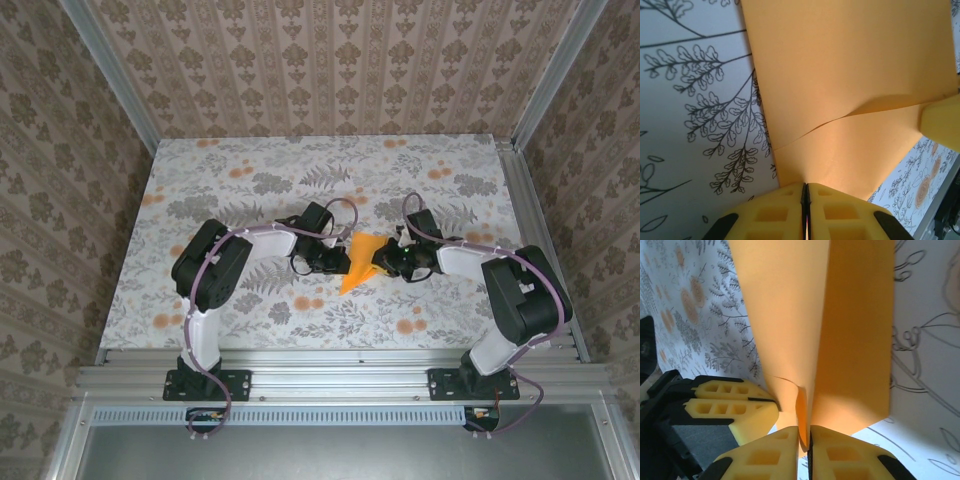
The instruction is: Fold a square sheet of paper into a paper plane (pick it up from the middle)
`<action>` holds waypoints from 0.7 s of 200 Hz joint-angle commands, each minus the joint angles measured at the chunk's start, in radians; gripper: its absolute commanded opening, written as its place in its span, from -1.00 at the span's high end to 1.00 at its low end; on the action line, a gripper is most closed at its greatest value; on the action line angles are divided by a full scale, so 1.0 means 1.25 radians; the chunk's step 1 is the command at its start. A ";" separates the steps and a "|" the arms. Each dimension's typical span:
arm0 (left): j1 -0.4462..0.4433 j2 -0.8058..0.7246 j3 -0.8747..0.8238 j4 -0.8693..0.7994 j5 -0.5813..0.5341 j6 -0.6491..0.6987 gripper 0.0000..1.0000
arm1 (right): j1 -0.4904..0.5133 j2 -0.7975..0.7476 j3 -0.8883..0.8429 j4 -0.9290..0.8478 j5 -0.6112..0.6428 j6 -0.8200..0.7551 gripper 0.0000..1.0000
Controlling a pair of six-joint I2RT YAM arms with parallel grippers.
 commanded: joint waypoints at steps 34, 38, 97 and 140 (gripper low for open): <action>0.002 -0.014 -0.032 -0.008 0.001 -0.018 0.79 | 0.026 0.013 0.016 0.035 -0.028 0.039 0.78; 0.003 -0.016 -0.032 -0.008 0.002 -0.018 0.79 | 0.028 0.016 0.019 0.037 -0.028 0.041 0.78; 0.007 -0.023 -0.042 -0.003 0.004 -0.016 0.80 | 0.037 0.053 0.042 0.074 -0.022 0.073 0.83; 0.014 -0.026 -0.055 0.006 0.008 -0.013 0.80 | 0.035 0.077 0.061 0.101 -0.020 0.092 0.90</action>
